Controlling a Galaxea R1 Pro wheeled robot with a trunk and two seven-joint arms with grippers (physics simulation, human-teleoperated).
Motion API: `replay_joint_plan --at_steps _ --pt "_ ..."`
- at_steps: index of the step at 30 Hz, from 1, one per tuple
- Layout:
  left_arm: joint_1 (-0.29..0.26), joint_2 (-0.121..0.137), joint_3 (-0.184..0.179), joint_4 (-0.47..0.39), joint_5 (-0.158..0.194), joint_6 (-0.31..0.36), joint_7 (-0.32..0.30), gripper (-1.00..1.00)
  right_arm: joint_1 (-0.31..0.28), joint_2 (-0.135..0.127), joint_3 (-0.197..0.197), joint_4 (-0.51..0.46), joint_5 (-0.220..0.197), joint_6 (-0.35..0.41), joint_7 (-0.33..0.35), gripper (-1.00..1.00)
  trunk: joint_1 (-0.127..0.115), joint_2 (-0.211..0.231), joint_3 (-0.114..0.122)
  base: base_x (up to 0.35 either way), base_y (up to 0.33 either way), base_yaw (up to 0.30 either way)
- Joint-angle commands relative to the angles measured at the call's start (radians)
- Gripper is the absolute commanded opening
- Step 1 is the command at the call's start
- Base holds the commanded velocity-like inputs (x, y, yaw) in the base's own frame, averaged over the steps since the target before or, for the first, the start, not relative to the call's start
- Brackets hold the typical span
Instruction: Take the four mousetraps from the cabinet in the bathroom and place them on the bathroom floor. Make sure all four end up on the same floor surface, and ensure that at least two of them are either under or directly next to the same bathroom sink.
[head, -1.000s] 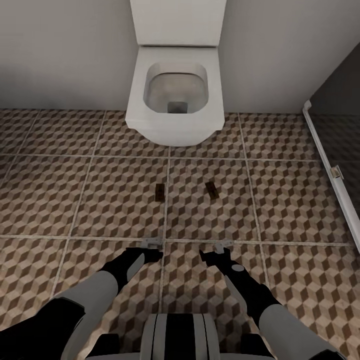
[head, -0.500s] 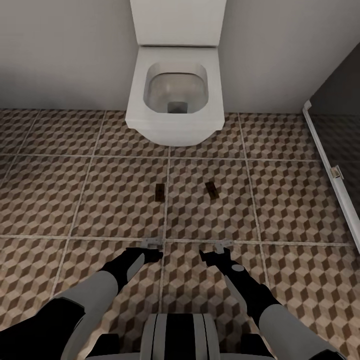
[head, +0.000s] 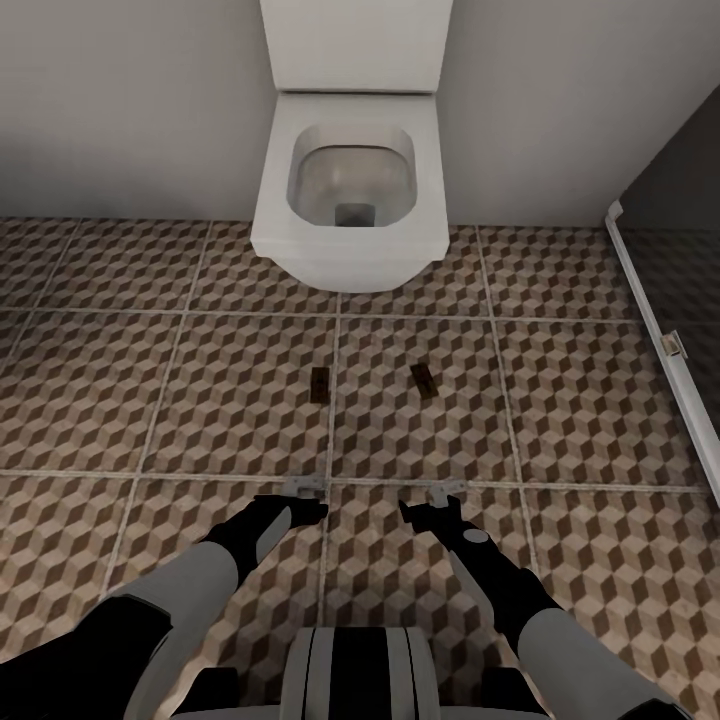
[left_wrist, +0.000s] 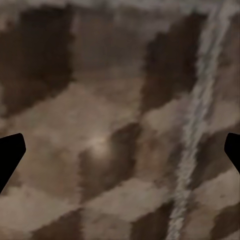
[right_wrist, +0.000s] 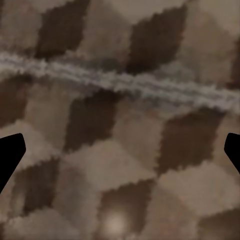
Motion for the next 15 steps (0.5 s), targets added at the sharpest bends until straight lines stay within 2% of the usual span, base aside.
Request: replay_joint_plan --at_steps 1,5,15 --pt "0.0 0.001 -0.008 -0.002 0.01 0.005 0.006 1.0 0.0 -0.001 0.002 -0.001 -0.009 0.004 0.001 1.0 0.0 0.0 0.0 0.0 0.0 0.0" --pt "0.0 0.0 -0.008 -0.001 0.01 0.005 0.006 1.0 0.0 -0.001 0.002 -0.001 -0.009 0.004 0.001 1.0 0.0 0.0 0.0 0.0 0.0 0.0" --pt "0.0 -0.008 -0.008 0.0 0.01 0.006 0.006 1.0 0.0 -0.001 0.003 -0.001 -0.009 0.004 0.001 1.0 -0.005 0.002 0.038 0.0 0.0 0.0"
